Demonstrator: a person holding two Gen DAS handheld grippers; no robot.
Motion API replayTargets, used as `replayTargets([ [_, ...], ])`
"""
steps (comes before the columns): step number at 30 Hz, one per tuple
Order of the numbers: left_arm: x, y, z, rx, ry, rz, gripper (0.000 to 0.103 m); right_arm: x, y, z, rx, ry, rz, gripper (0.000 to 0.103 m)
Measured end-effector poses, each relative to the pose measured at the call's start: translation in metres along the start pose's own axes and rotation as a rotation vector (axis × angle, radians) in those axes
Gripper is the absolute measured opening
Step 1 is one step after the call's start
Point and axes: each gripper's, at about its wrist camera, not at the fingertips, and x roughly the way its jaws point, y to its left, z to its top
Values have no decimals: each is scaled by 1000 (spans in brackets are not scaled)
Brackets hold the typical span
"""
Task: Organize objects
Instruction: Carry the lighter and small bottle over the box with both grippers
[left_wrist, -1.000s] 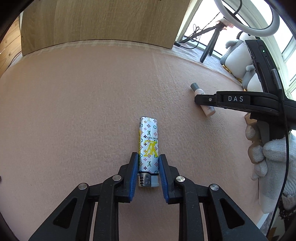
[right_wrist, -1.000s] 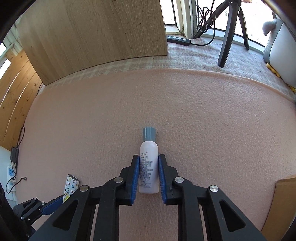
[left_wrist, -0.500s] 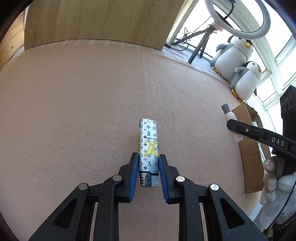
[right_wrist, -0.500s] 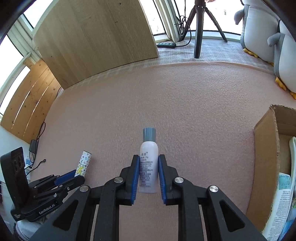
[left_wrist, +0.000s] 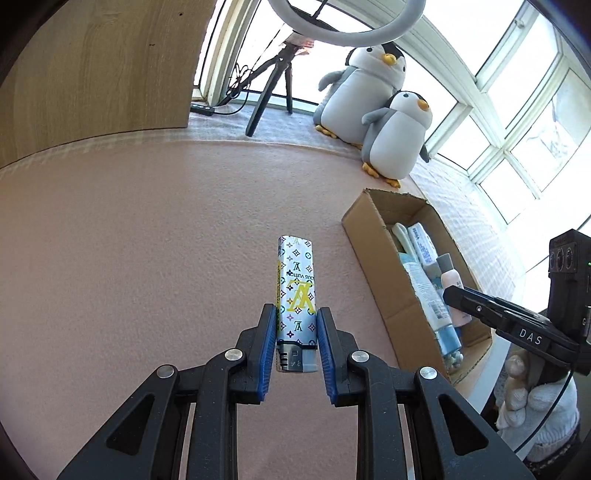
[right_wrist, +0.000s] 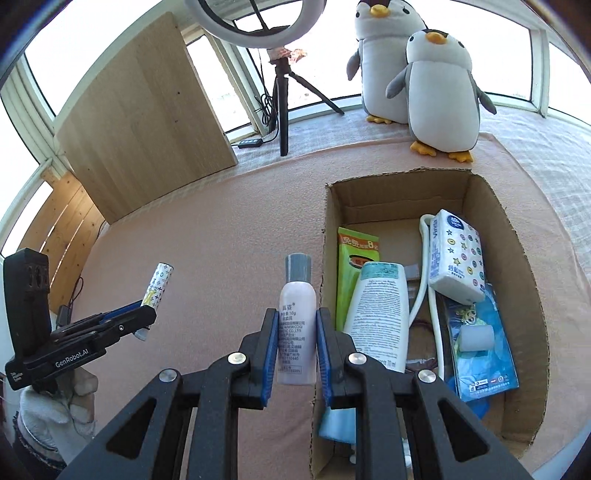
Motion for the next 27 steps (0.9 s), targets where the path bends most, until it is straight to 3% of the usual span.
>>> replayTargets([
  [13, 54, -115, 8, 164, 61, -118, 24, -32, -75, -24, 99, -30, -92, 18],
  [24, 77, -164, 10, 220, 86, -159, 24, -41, -100, -28, 126, -39, -102, 18],
  [27, 79, -167, 10, 218, 91, -161, 30, -41, -102, -28, 126, -39, -97, 19],
])
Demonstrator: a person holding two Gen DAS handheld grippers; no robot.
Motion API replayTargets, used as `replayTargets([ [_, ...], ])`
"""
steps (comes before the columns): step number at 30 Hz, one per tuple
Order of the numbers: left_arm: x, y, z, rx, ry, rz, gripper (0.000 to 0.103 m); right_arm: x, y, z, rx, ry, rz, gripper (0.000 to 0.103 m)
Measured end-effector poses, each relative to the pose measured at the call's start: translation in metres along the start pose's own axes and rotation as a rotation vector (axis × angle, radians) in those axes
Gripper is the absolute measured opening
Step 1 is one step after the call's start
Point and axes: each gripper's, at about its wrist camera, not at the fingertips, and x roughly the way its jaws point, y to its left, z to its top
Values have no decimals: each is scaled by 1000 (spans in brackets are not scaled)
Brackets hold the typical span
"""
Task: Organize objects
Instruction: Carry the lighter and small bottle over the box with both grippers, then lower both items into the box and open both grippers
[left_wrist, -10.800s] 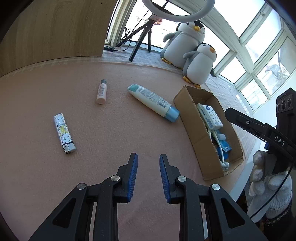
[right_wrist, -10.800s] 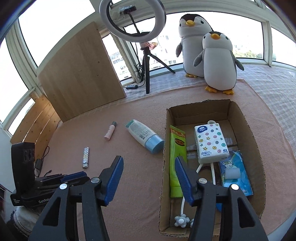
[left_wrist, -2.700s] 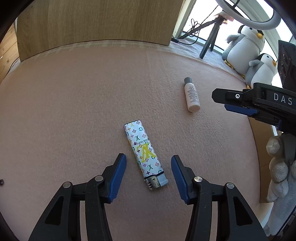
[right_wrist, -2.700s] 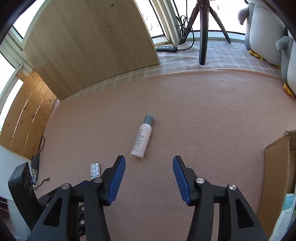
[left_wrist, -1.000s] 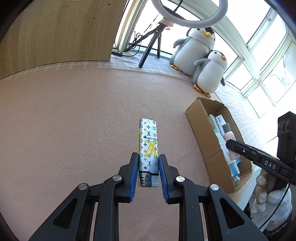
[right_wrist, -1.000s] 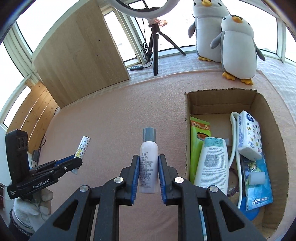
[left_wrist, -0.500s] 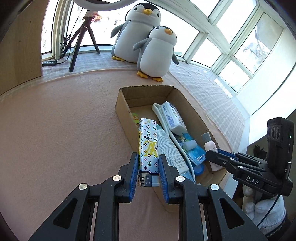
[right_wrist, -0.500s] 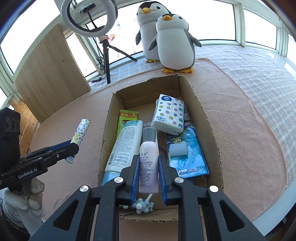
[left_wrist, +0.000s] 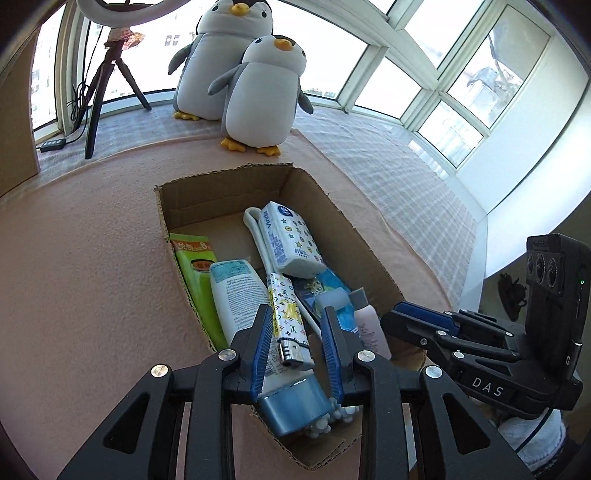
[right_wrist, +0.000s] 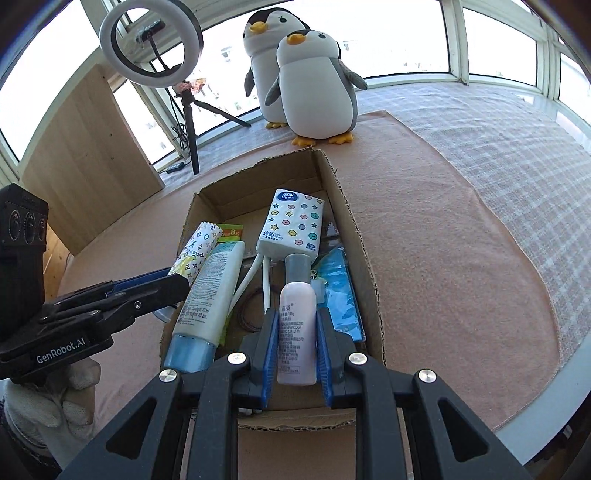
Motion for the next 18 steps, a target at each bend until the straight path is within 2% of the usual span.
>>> replayTargets([
  [3, -1, 1, -1, 5, 2, 11, 30, -1, -1, 0, 6, -3, 6, 23],
  [10, -10, 9, -2, 7, -4, 40, 30, -1, 1, 0, 4, -2, -3, 24],
  [18, -34, 24, -8, 9, -32, 89, 38, -3, 23, -1, -24, -5, -1, 26],
])
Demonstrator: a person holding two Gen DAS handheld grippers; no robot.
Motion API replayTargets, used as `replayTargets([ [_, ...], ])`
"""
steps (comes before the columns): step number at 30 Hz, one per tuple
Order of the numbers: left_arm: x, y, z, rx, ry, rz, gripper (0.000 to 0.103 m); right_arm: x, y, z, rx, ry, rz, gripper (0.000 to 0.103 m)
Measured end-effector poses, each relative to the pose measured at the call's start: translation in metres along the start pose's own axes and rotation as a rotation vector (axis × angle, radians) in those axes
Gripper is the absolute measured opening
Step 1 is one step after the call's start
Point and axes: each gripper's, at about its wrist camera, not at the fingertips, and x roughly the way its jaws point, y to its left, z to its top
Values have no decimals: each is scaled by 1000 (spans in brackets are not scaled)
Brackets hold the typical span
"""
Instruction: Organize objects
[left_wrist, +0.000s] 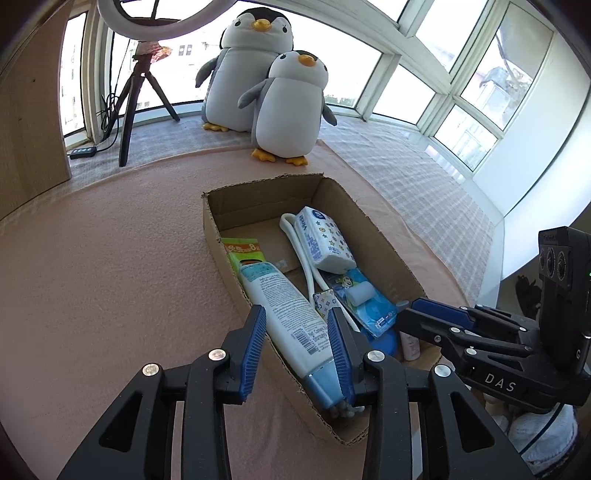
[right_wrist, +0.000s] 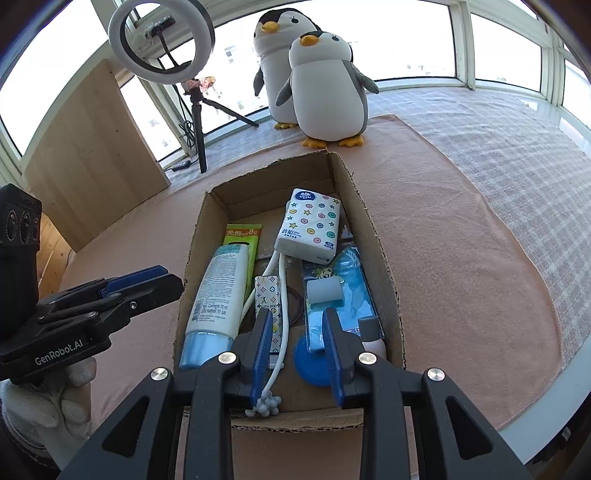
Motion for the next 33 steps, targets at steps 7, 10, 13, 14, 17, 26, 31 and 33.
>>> replayTargets([
  [7, -33, 30, -10, -30, -48, 66, 56, 2, 32, -1, -32, 1, 10, 36],
  [10, -52, 47, -17, -48, -72, 99, 60, 3, 50, -2, -50, -1, 13, 45],
  [13, -72, 66, -26, -72, -95, 130, 76, 5, 70, -3, -78, 4, 12, 52],
  [14, -79, 73, -29, -82, -100, 139, 80, 5, 77, -4, -89, 4, 10, 53],
  [17, -100, 94, -39, -116, -114, 183, 85, 6, 99, -6, -118, 2, 12, 54],
  [26, -157, 158, -78, -215, -128, 283, 88, 15, 169, -17, -217, -10, 10, 63],
  [31, -182, 177, -97, -215, -123, 358, 93, 15, 202, -24, -269, -24, 11, 64],
  [33, -191, 183, -104, -228, -129, 365, 94, 14, 215, -26, -293, -36, 3, 66],
])
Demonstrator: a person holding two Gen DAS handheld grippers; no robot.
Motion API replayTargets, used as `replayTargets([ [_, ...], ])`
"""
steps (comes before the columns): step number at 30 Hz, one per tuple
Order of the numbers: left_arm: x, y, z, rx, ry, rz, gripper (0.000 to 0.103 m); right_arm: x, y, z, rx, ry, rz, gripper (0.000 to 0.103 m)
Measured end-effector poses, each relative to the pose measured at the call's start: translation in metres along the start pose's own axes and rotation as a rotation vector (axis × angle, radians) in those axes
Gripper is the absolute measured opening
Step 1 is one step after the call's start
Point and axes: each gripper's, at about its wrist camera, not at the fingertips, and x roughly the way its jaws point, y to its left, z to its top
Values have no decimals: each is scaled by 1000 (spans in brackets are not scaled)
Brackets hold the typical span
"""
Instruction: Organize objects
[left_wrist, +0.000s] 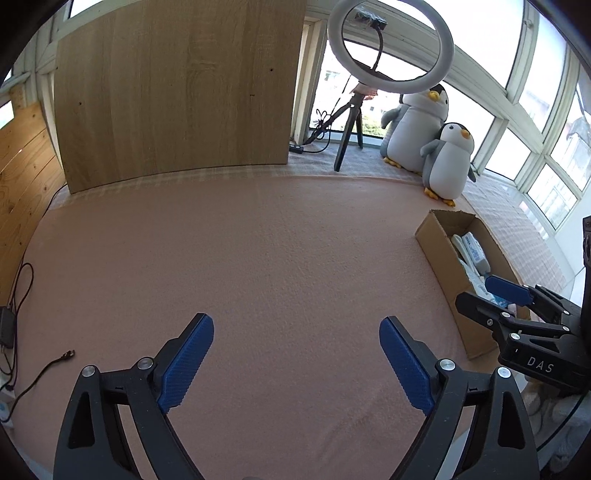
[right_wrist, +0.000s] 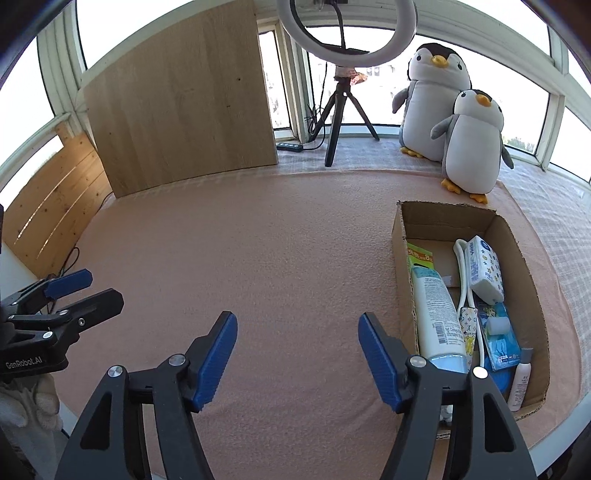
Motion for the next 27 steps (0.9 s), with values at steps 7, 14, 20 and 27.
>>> replayTargets([
  [7, -16, 18, -15, -37, -2, 32, 94, -3, 32, -2, -46, -20, 9, 71],
  [14, -16, 17, -25, -36, 12, 58, 95, 1, 45, -10, -47, -14, 23, 72],
  [20, -12, 18, -21, -37, 14, 73, 95, 3, 47, -12, -40, -10, 19, 72],
  [27, -9, 18, -15, -34, 11, 91, 95, 4, 47, -8, -36, -17, 11, 72],
])
